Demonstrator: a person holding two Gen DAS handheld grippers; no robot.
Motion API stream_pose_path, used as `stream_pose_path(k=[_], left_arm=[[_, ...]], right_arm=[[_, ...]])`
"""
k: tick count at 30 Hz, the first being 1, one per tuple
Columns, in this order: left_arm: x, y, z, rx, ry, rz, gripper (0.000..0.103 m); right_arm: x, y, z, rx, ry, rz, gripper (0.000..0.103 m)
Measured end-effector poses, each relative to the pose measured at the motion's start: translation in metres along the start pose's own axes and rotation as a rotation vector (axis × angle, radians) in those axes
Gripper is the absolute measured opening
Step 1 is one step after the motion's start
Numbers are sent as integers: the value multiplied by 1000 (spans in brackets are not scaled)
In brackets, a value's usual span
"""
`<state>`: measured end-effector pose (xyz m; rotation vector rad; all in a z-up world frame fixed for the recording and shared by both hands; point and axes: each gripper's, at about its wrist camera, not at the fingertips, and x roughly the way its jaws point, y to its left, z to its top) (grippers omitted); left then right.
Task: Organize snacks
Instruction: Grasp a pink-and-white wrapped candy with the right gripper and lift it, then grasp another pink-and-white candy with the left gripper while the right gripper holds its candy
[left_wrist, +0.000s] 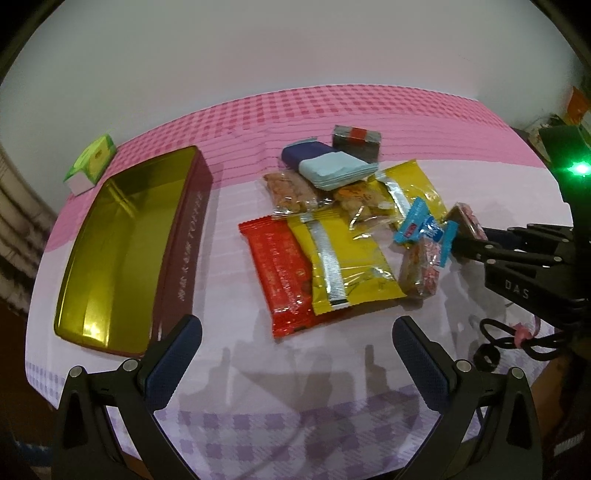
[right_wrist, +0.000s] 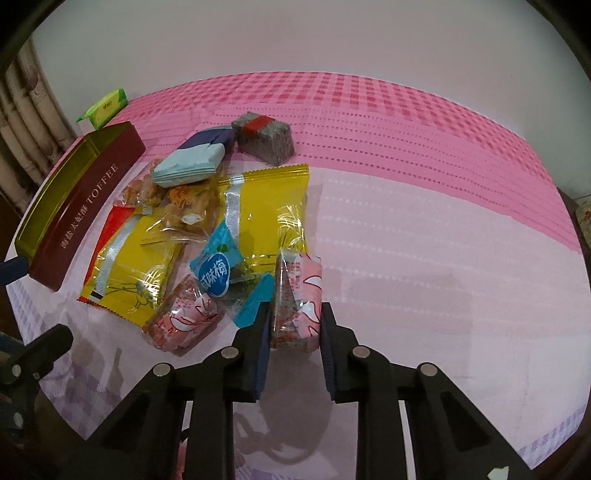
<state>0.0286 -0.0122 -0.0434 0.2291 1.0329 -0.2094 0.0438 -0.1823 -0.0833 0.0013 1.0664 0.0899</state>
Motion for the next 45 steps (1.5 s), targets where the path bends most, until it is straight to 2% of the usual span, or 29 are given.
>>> stream_pose_path(k=[8, 19, 24, 28, 37, 41, 45], left_arm=[[1, -11, 1, 27, -8, -15, 99], [4, -35, 5, 85, 1, -81, 97], [12, -46, 10, 95, 19, -104, 79], [17, -50, 13, 77, 35, -143, 75], [22, -62, 20, 78, 38, -176, 71], [29, -64, 24, 72, 56, -194, 63], [37, -66, 26, 70, 80, -210, 51]], right_arm=[[-3, -2, -1, 4, -3, 8, 21], [-11, -15, -3, 7, 4, -27, 21], [-15, -28, -11, 16, 12, -38, 20], [-18, -38, -16, 29, 13, -47, 21], [-18, -45, -16, 56, 15, -38, 21], [-19, -46, -17, 63, 17, -34, 21], [-18, -47, -16, 73, 20, -27, 21]])
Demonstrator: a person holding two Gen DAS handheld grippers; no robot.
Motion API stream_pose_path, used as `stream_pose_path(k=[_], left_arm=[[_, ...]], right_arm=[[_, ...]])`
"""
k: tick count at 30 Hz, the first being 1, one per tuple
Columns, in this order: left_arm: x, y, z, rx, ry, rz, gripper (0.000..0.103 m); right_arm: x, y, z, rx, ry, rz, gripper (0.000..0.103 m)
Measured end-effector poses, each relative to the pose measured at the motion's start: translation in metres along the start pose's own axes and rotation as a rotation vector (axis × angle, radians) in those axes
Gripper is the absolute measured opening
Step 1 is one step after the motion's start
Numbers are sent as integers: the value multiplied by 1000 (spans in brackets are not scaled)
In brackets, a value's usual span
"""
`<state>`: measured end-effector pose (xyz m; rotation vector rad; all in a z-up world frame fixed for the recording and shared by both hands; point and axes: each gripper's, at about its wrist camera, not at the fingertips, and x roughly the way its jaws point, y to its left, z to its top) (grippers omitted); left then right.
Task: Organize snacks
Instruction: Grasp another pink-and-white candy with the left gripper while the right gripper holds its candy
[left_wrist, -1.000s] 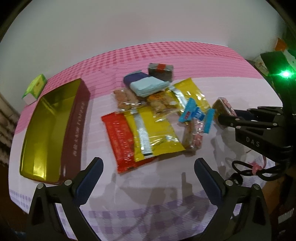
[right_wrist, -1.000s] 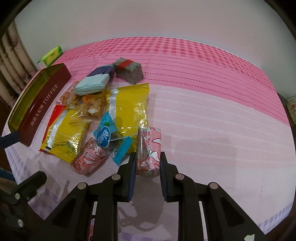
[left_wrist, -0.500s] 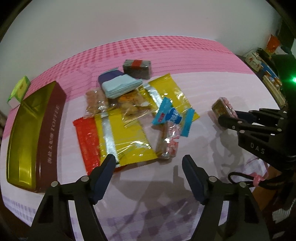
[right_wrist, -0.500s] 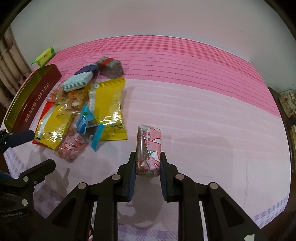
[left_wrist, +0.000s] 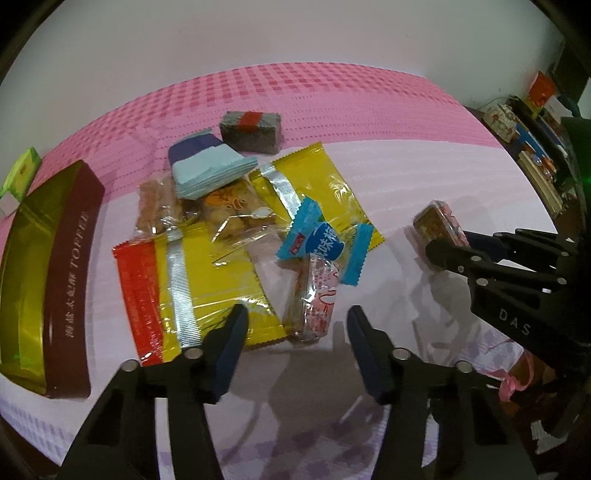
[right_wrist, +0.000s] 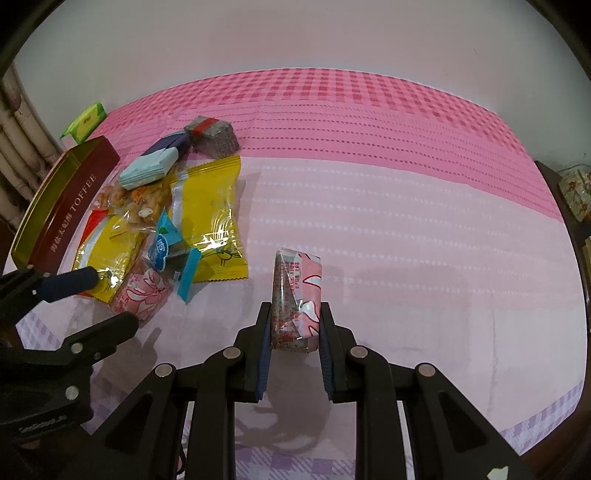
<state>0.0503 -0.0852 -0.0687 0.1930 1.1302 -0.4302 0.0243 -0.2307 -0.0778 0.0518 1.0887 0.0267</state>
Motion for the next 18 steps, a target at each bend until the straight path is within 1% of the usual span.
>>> stream_pose_path(k=[3, 10, 11, 12, 13, 14, 18], left_arm=[[4, 0, 2, -4, 5, -7, 48], [11, -4, 5, 13, 11, 0, 45], [12, -5, 6, 17, 14, 1, 43], [12, -5, 6, 20, 16, 5, 38], [13, -5, 6, 19, 18, 3, 35], [14, -5, 6, 18, 26, -10, 28], [16, -7, 6, 14, 30, 2, 25]], right_arm=[[1, 0, 0, 2, 5, 5, 21], [1, 0, 0, 2, 8, 7, 21], [1, 1, 0, 3, 9, 7, 21], [1, 1, 0, 4, 9, 7, 21], [1, 1, 0, 5, 10, 7, 21], [2, 1, 0, 4, 10, 8, 21], [3, 1, 0, 7, 13, 9, 21]])
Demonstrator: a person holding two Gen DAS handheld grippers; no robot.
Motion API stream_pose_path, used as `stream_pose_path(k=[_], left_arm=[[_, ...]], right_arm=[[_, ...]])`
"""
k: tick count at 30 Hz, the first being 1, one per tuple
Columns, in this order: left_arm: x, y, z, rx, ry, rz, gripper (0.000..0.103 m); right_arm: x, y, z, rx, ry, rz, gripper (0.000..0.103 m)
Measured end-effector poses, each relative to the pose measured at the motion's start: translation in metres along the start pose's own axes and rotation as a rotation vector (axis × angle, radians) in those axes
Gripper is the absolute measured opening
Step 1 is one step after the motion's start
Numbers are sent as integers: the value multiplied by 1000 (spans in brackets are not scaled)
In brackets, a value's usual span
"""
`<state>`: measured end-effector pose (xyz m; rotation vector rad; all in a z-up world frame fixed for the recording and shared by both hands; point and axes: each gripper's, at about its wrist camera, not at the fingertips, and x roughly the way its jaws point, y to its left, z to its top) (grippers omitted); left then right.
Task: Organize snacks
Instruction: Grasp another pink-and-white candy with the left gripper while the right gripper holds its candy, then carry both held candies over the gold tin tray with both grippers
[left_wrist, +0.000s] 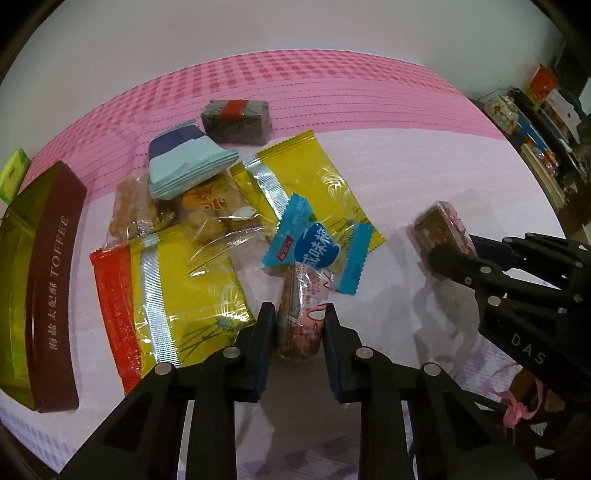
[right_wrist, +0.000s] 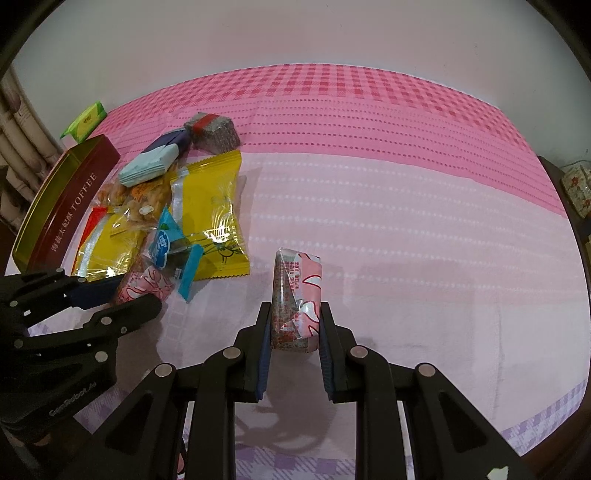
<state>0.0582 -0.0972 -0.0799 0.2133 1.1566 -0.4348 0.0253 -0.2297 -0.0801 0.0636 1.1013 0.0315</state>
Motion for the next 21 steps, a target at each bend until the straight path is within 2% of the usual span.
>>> stream_pose_path(k=[10, 21], left_arm=[[-4, -5, -3, 18, 5, -5, 24], [-26, -8, -8, 35, -16, -35, 24]], right_arm=[[0, -1, 0, 1, -2, -2, 21], [-2, 0, 0, -2, -16, -13, 21]])
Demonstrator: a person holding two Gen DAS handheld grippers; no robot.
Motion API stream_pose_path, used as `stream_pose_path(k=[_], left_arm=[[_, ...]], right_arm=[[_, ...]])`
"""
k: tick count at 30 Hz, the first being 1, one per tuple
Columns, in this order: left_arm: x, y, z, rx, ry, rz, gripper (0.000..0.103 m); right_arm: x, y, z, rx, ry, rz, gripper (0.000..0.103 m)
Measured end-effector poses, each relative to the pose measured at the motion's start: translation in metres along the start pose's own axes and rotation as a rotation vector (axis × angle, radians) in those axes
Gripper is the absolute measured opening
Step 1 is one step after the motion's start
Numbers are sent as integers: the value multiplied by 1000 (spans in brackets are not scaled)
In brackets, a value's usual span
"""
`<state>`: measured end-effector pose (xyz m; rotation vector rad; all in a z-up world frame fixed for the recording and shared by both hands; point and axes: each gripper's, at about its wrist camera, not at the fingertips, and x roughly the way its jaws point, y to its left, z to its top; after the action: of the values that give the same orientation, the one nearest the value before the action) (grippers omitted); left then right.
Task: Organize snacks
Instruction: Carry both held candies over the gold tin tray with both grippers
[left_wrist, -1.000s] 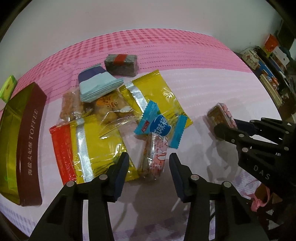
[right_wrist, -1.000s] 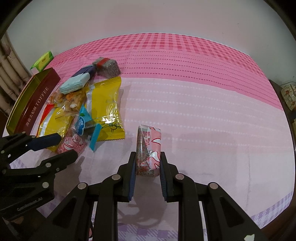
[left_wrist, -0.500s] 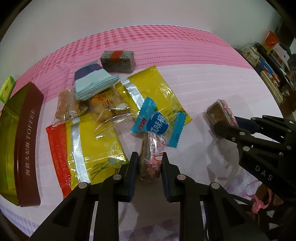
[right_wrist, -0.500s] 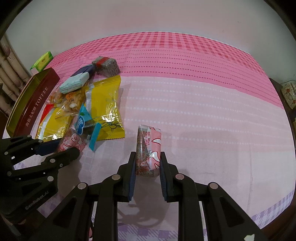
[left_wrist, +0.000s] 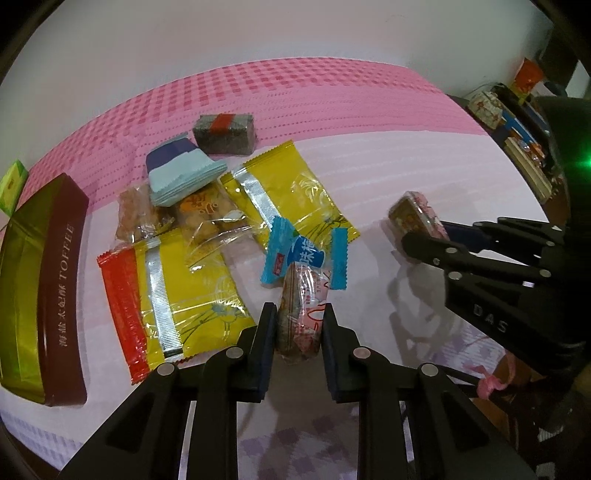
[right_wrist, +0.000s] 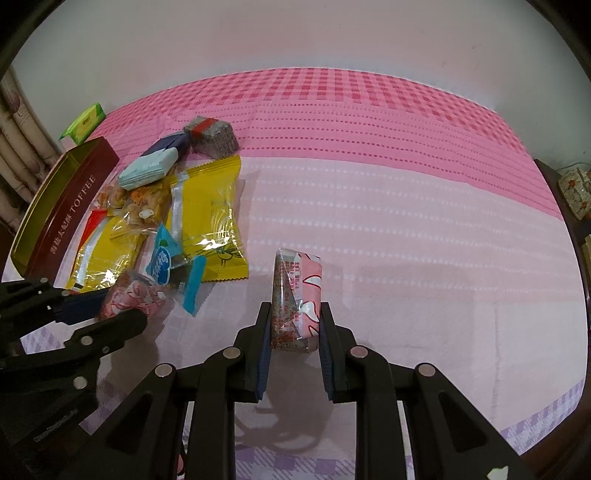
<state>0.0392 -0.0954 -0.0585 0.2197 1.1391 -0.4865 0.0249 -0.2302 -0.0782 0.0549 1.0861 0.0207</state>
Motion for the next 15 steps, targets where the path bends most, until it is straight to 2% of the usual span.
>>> stream_pose_path(k=[9, 15], left_arm=[[-20, 8, 4, -21, -26, -24, 24], [-42, 27, 11, -49, -68, 2, 24]], right_arm=[[-1, 1, 0, -1, -11, -10, 21], [-3, 0, 0, 0, -21, -18, 21]])
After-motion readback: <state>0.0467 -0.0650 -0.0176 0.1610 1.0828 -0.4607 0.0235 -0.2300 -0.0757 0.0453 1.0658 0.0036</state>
